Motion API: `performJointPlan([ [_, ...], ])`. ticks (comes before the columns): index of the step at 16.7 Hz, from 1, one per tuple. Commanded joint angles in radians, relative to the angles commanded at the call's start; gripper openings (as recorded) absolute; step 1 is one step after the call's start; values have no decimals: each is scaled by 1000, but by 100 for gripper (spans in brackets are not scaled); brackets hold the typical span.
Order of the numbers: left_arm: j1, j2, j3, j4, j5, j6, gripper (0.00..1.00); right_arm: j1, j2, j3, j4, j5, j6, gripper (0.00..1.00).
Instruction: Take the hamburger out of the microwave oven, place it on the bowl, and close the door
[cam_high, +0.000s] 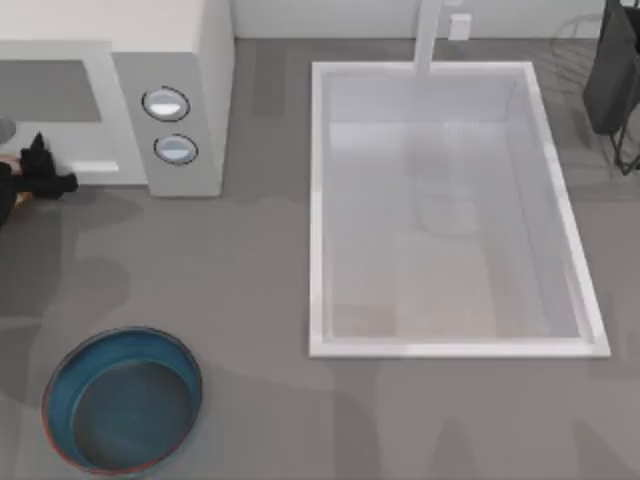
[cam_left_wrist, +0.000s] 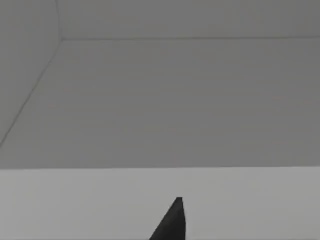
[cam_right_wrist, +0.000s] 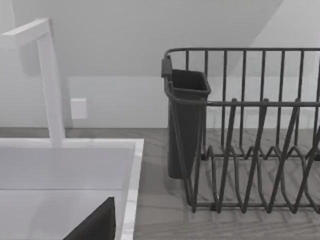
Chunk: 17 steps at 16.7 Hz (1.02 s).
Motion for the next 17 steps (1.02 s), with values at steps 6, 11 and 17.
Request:
performJointPlan([
  [6, 23, -95, -216, 156, 21, 6, 0, 0, 0, 0, 0, 0, 0, 100],
  [11, 17, -95, -212, 152, 20, 7, 0, 0, 0, 0, 0, 0, 0, 100],
  [17, 18, -272, -208, -24, 18, 8, 0, 0, 0, 0, 0, 0, 0, 100],
])
